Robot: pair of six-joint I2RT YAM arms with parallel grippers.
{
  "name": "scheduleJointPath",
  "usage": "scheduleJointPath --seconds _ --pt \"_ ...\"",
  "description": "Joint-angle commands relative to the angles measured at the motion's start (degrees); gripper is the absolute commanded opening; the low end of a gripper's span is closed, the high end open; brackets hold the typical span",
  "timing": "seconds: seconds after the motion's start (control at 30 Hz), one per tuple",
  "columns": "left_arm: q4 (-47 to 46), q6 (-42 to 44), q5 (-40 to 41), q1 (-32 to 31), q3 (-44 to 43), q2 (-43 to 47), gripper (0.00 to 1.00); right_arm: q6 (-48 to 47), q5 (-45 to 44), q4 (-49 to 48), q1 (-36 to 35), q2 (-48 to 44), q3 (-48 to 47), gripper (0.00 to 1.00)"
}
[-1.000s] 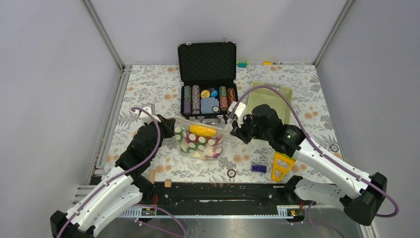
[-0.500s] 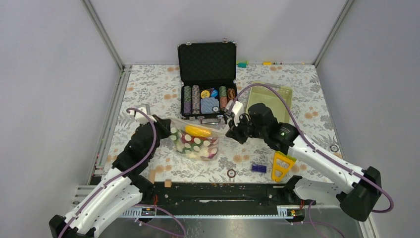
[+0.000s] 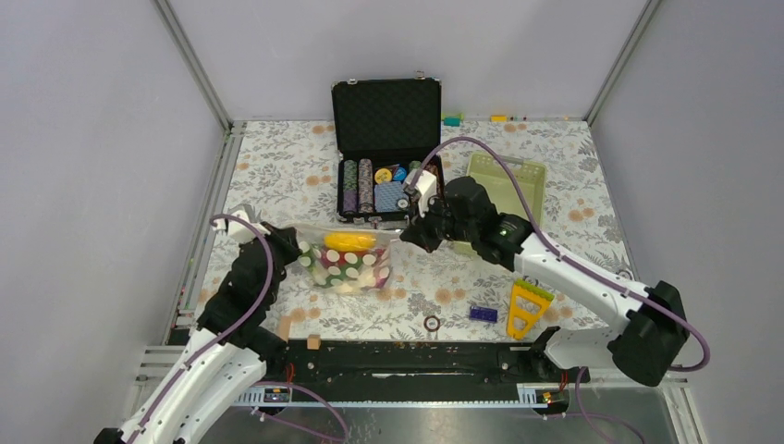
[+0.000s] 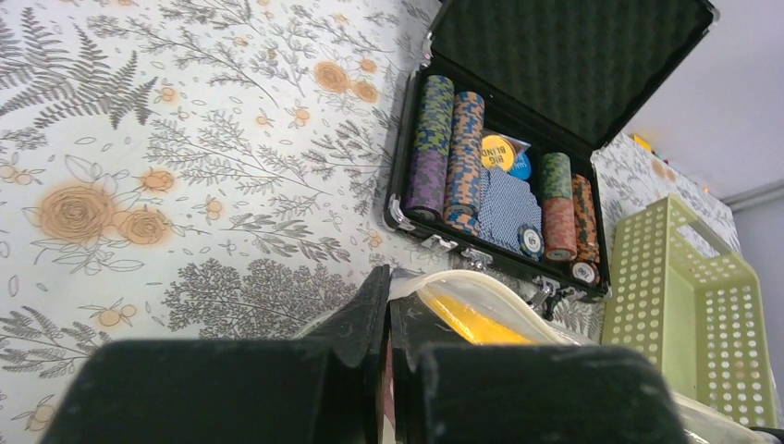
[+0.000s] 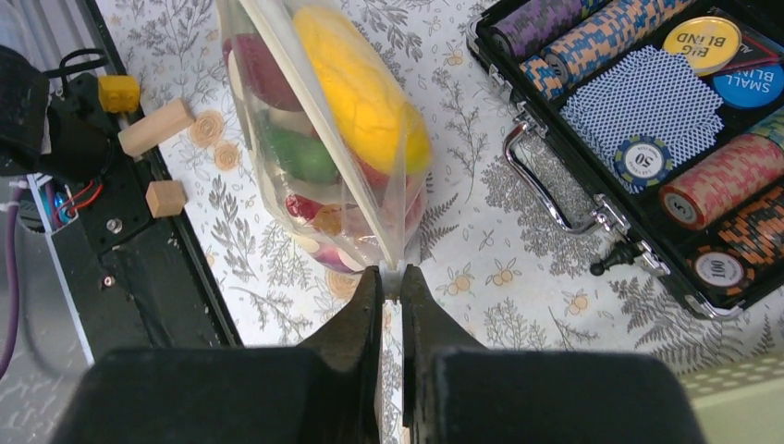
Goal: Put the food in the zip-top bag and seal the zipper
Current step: Place the zipper food storage bag at the center of the board.
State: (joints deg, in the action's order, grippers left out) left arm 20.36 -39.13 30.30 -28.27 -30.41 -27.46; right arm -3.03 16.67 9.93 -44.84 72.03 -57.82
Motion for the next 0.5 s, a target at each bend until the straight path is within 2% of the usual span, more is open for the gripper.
scheduleJointPath --seconds 0.0,0.23,0.4,0.47 --pt "3.01 0.55 16.18 3.49 -1.74 1.88 0.00 2.02 -4.54 0.52 1.26 3.55 -2.63 0.03" --pt "4.67 -2.70 17.64 4.01 -1.35 -0.43 0.00 5.53 -9.23 -7.32 1.30 13.88 -8.88 0.05" --pt "9.08 -7.06 22.11 4.56 -2.89 -4.11 0.00 5.91 -8.76 -8.30 1.20 23.98 -16.81 0.07" --pt "9.98 -7.88 22.77 5.11 -3.27 -5.61 0.08 6.02 -8.96 -8.68 1.12 27.81 -19.55 0.08"
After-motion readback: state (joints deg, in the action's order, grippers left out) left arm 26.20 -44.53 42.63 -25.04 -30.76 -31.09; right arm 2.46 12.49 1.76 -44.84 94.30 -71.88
